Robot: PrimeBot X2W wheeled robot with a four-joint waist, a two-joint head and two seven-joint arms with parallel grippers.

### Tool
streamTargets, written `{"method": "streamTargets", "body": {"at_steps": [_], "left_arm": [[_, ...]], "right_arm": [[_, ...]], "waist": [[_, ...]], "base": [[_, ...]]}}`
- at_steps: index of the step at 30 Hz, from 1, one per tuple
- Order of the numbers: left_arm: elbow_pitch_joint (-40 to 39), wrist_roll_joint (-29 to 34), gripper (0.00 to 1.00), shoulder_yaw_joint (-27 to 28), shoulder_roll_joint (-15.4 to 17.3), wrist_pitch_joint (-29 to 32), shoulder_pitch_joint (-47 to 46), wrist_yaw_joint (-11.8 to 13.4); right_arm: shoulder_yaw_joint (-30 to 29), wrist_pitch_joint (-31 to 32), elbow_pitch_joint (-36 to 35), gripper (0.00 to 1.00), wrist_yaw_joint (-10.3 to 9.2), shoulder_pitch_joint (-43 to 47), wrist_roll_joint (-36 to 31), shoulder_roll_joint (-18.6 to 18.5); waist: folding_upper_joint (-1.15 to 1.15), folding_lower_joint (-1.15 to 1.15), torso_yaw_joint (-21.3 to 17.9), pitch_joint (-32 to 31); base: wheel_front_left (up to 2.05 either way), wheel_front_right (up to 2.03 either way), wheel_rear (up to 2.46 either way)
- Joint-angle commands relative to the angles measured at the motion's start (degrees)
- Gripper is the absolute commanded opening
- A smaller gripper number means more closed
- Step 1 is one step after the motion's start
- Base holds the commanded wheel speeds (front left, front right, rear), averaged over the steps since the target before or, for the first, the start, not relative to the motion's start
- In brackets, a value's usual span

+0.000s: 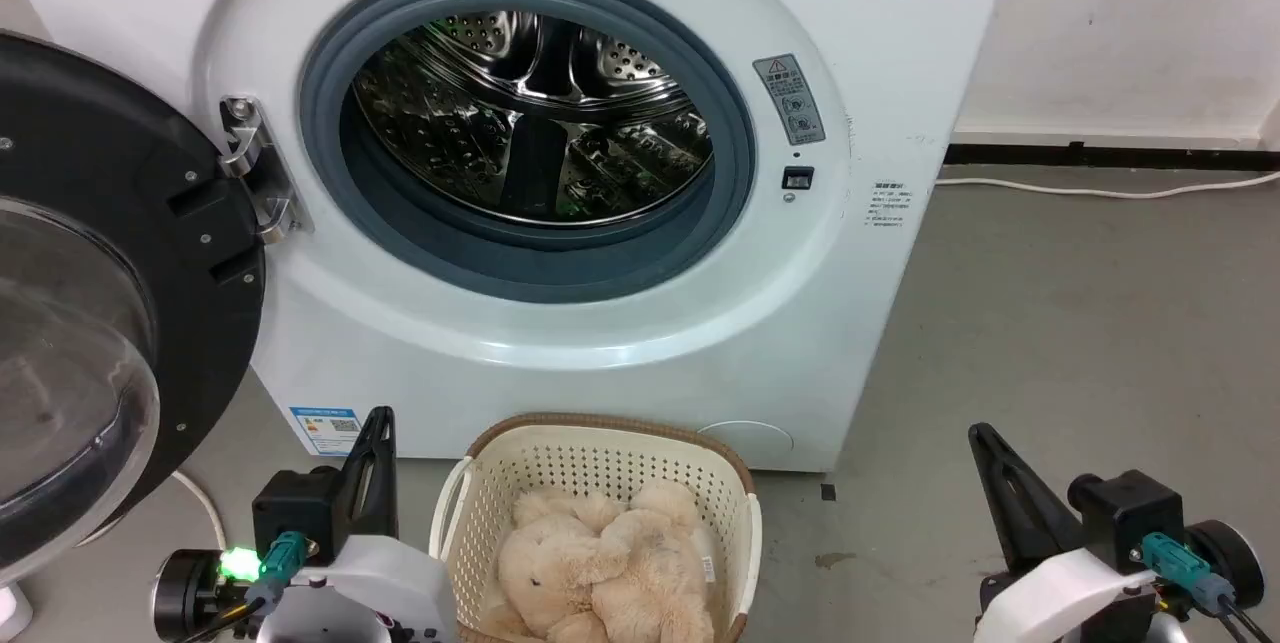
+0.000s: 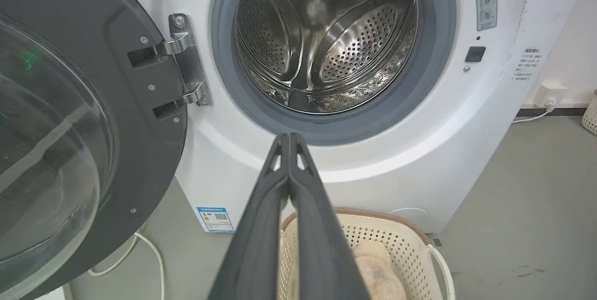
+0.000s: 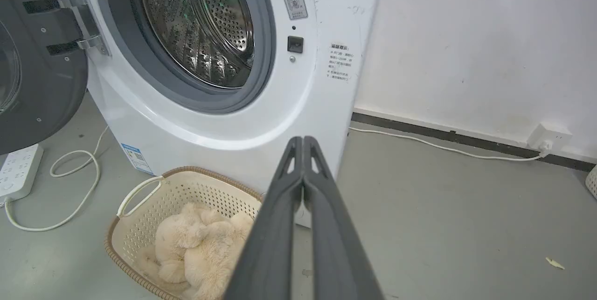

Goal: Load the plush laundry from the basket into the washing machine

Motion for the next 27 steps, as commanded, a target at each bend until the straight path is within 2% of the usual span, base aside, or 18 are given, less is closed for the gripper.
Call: {"method": "streamTargets", "body": {"at_steps": [1, 27], "left_arm": [[-0.3, 0.5, 0.0, 0.1, 0.0, 0.0, 0.9, -0.3], [-0.3, 0.5, 0.0, 0.1, 0.0, 0.0, 0.9, -0.3]], "right_arm": [[-0.1, 0.0, -0.2, 0.0, -0.04, -0.6, -0.4, 0.0], [-0.1, 0.0, -0.2, 0.0, -0.04, -0.6, -0.4, 0.0]], "waist": [[0.0, 0.0, 0.0, 0.0], [0.0, 0.0, 0.0, 0.0]], "base": [[0.0, 0.0, 0.0], [0.0, 0.0, 0.0]]}}
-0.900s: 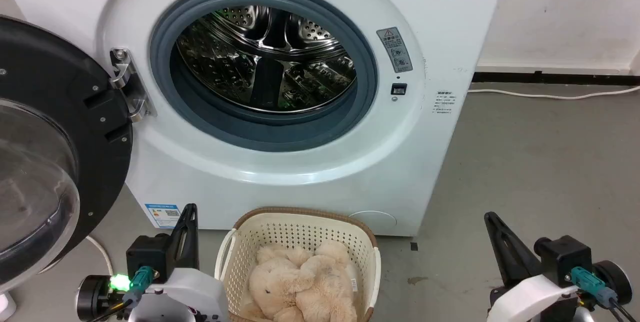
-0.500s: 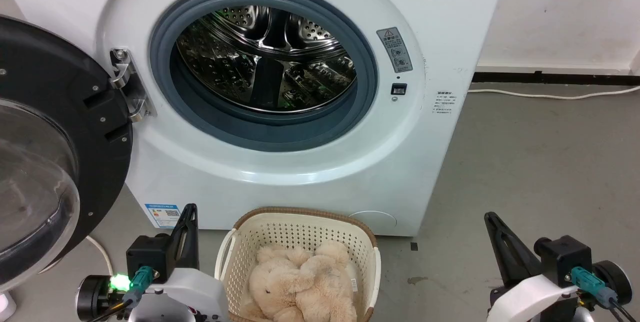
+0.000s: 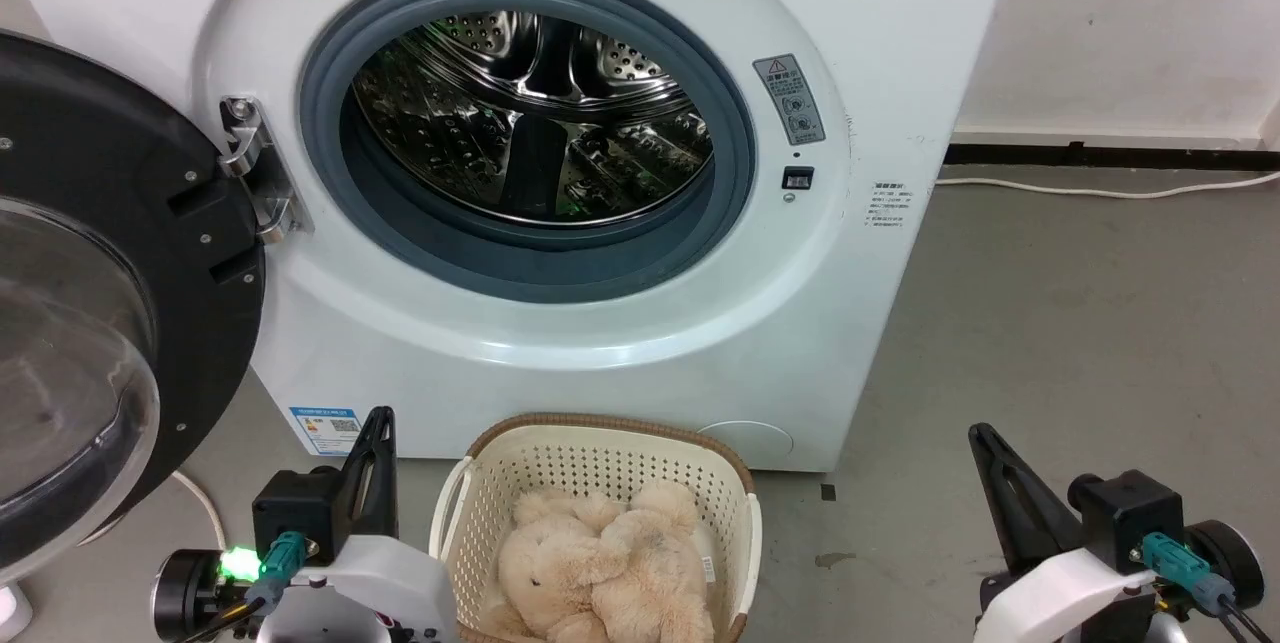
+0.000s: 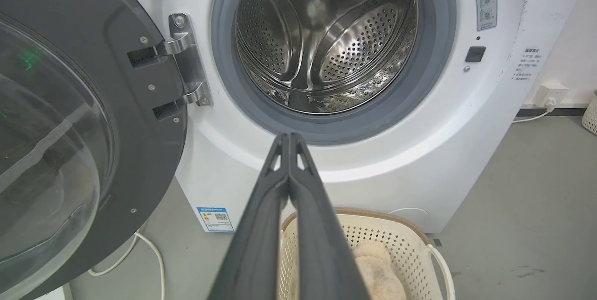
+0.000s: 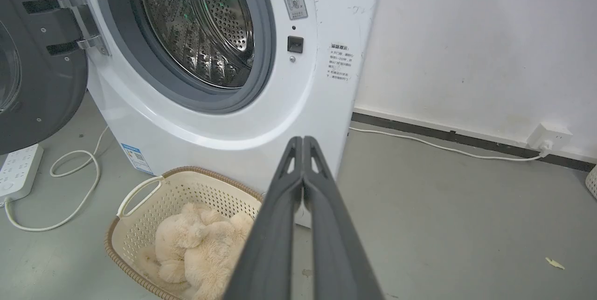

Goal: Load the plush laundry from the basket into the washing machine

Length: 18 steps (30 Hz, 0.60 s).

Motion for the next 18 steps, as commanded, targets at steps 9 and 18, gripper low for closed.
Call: {"method": "streamTargets", "body": {"at_steps": [9, 18], "left_arm": [[-0.3, 0.5, 0.0, 0.1, 0.0, 0.0, 0.9, -0.3], [-0.3, 0.5, 0.0, 0.1, 0.0, 0.0, 0.9, -0.3]], "right_arm": [[-0.1, 0.0, -0.2, 0.0, -0.04, -0.6, -0.4, 0.0], [-0.1, 0.0, -0.2, 0.0, -0.04, -0.6, -0.4, 0.0]], "waist": [[0.0, 0.0, 0.0, 0.0], [0.0, 0.0, 0.0, 0.0]], "base": [[0.0, 0.0, 0.0], [0.0, 0.0, 0.0]]}}
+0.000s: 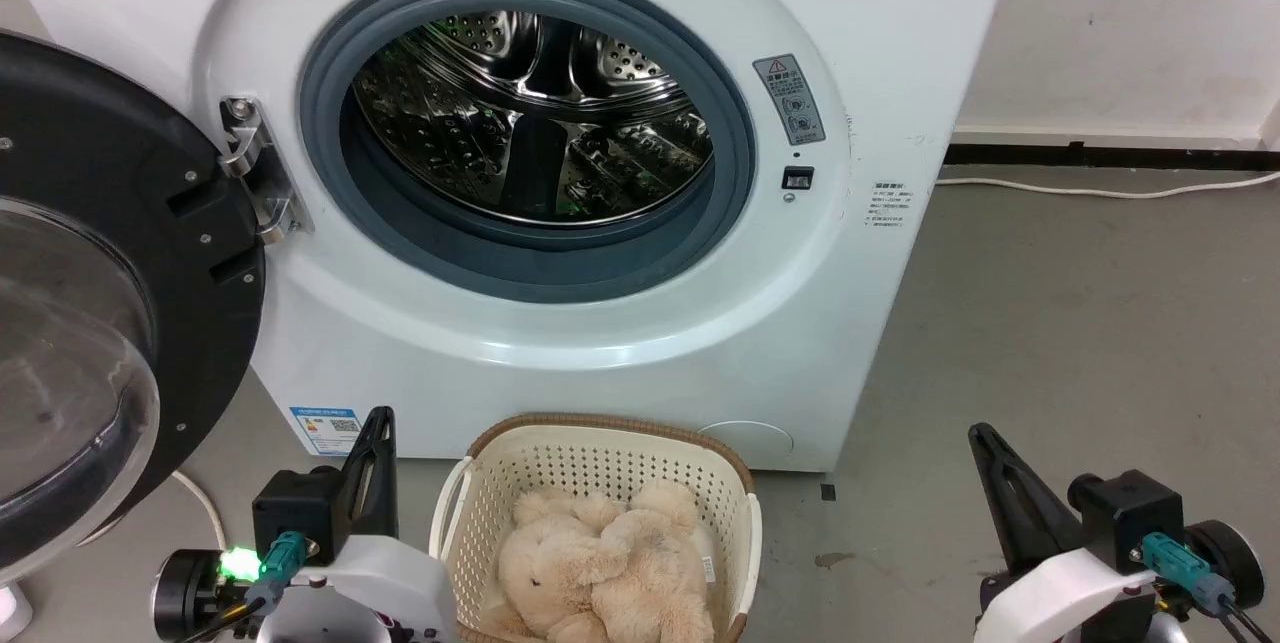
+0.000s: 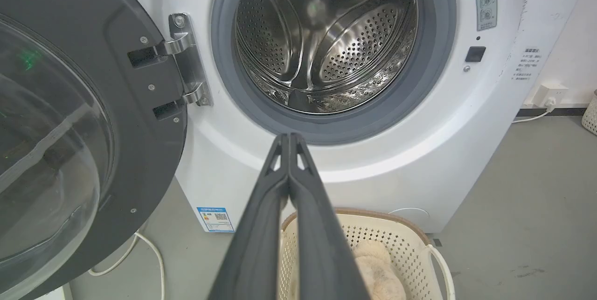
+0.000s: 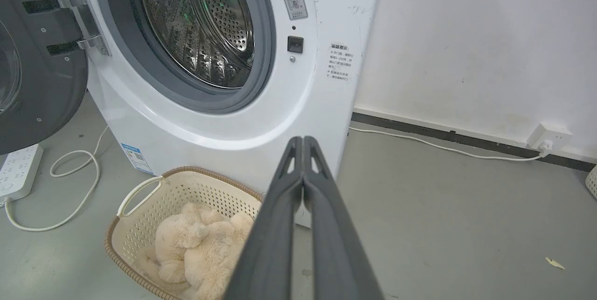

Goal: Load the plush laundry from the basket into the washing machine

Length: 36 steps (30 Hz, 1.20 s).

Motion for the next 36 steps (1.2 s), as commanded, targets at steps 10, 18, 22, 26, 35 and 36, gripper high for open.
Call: {"method": "streamTargets", "body": {"at_steps": [10, 18, 22, 26, 35, 36], "left_arm": [[-0.3, 0.5, 0.0, 0.1, 0.0, 0.0, 0.9, -0.3], [0.0, -0.2, 1.0, -0.1, 0.0, -0.1, 0.0, 0.0], [0.1, -1.0, 1.0, -0.4, 0.0, -0.5, 0.2, 0.0], [0.3, -1.5, 1.0, -0.7, 0.0, -0.9, 0.2, 0.0], [1.1, -3.2, 1.0, -1.4, 0.0, -2.0, -0.5, -0.4], [1.5, -3.6, 1.0, -1.5, 0.1, -2.2, -0.9, -0.6]], "right_arm": [[-0.1, 0.0, -0.2, 0.0, -0.04, -0.6, -0.4, 0.0], [0.1, -0.1, 0.1, 1.0, 0.01, 0.1, 0.2, 0.0], [0.2, -0.6, 0.2, 1.0, 0.01, 0.3, 0.9, 0.0], [0.2, -0.9, 0.3, 1.0, 0.01, 0.4, 1.5, 0.0], [0.3, -2.0, 0.3, 1.0, 0.0, 0.4, 3.2, 0.0], [0.4, -2.2, 0.2, 1.0, 0.0, 0.3, 3.6, 0.0]], "waist": [[0.0, 0.0, 0.0, 0.0], [0.0, 0.0, 0.0, 0.0], [0.0, 0.0, 0.0, 0.0], [0.0, 0.0, 0.0, 0.1], [0.0, 0.0, -0.4, 1.1], [0.0, 0.0, -0.6, 1.5]], "base": [[0.0, 0.0, 0.0], [0.0, 0.0, 0.0], [0.0, 0.0, 0.0], [0.0, 0.0, 0.0], [0.0, 0.0, 0.0], [0.0, 0.0, 0.0]]}}
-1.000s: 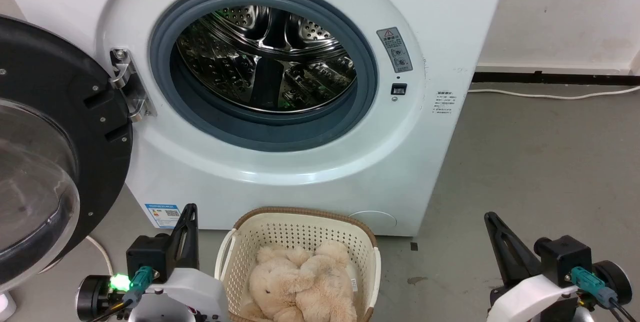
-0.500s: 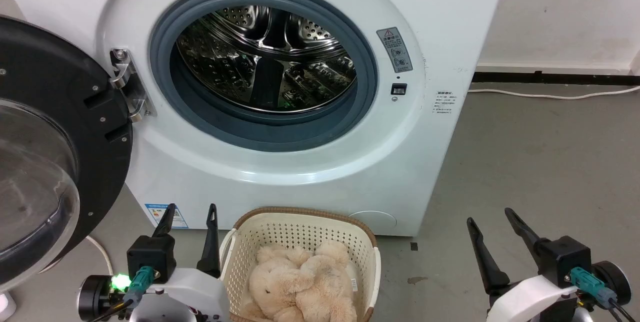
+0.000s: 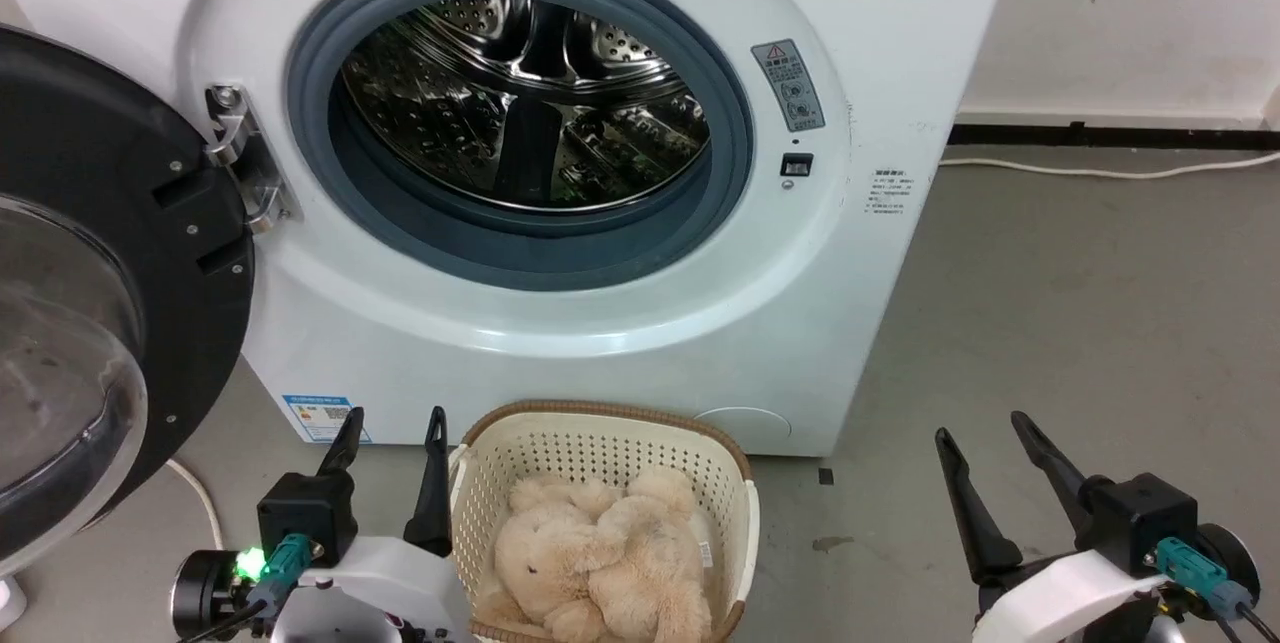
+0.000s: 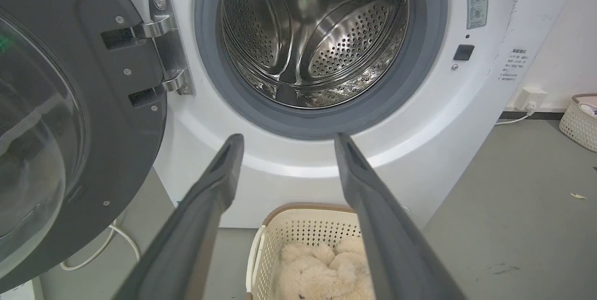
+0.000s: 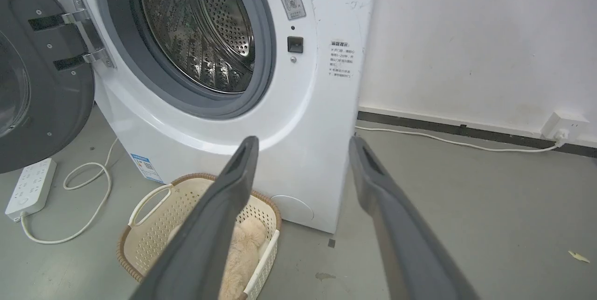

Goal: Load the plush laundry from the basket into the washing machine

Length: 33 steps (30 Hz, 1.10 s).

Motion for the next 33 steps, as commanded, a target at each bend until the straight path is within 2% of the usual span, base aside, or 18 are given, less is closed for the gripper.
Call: {"method": "streamTargets", "body": {"at_steps": [1, 22, 33], "left_arm": [[0.3, -0.6, 1.0, -0.4, 0.1, -0.6, -0.8, -0.2], [9.1, -4.9, 1.0, -2.9, 2.4, 0.2, -10.2, -1.8], [16.5, -7.2, 1.0, -4.9, 4.7, 3.7, -16.4, -2.6]], "right_arm": [[0.1, -0.6, -0.1, 1.0, -0.01, 0.2, 0.6, 0.0], [0.4, -3.2, -2.6, 1.0, -0.02, -2.7, 5.3, 0.0], [0.2, -4.5, -5.1, 1.0, -0.02, -4.3, 8.5, 0.0]], "waist": [[0.0, 0.0, -0.2, 0.3], [0.0, 0.0, -4.1, 9.3], [0.0, 0.0, -7.1, 16.4]], "base": [[0.0, 0.0, 0.0], [0.0, 0.0, 0.0], [0.0, 0.0, 0.0]]}}
